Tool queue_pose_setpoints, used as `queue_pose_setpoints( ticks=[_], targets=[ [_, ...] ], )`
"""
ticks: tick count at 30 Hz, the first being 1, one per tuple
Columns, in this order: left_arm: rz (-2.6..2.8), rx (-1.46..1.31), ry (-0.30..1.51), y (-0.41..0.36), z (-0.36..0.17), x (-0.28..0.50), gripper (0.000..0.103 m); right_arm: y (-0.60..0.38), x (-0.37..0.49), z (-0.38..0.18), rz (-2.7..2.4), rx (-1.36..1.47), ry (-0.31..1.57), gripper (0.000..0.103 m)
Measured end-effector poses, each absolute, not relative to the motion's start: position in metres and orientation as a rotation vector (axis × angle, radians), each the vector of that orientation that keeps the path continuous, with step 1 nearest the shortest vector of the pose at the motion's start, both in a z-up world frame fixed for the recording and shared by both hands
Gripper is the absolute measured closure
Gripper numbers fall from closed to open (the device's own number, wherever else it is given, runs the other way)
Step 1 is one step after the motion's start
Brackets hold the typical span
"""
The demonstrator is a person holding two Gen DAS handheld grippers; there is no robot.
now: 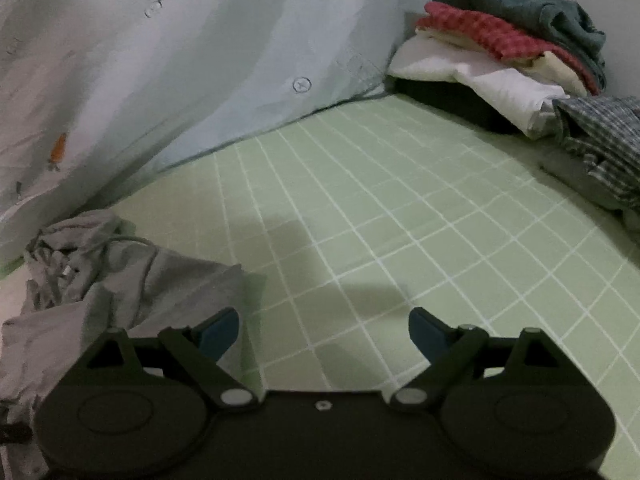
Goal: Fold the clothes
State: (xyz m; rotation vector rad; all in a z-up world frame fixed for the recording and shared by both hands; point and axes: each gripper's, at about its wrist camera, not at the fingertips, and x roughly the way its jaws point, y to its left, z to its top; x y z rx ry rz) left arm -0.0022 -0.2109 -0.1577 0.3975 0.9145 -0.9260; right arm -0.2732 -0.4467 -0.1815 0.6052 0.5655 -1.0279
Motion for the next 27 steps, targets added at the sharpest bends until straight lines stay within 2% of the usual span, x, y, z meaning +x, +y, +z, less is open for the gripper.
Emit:
queue_pose_setpoints(
  ticks=[11,21,27],
  targets=[
    [-0.935,0.099,0.789,-0.196,-0.071,0.045,0.091,-0.44,-0.268,-0.196,-1.06,0.526,0.67,0.01],
    [-0.849,-0.066,0.473,-0.146,0.03,0.095,0.091,-0.433,-0.252,-0.201,-1.026,0.486,0.735,0.01],
    [-0.66,-0.006,0.565,-0.127,-0.013,0.114,0.086,-0.429,-0.248,-0.202,-1.015,0.461,0.753,0.01]
  ],
)
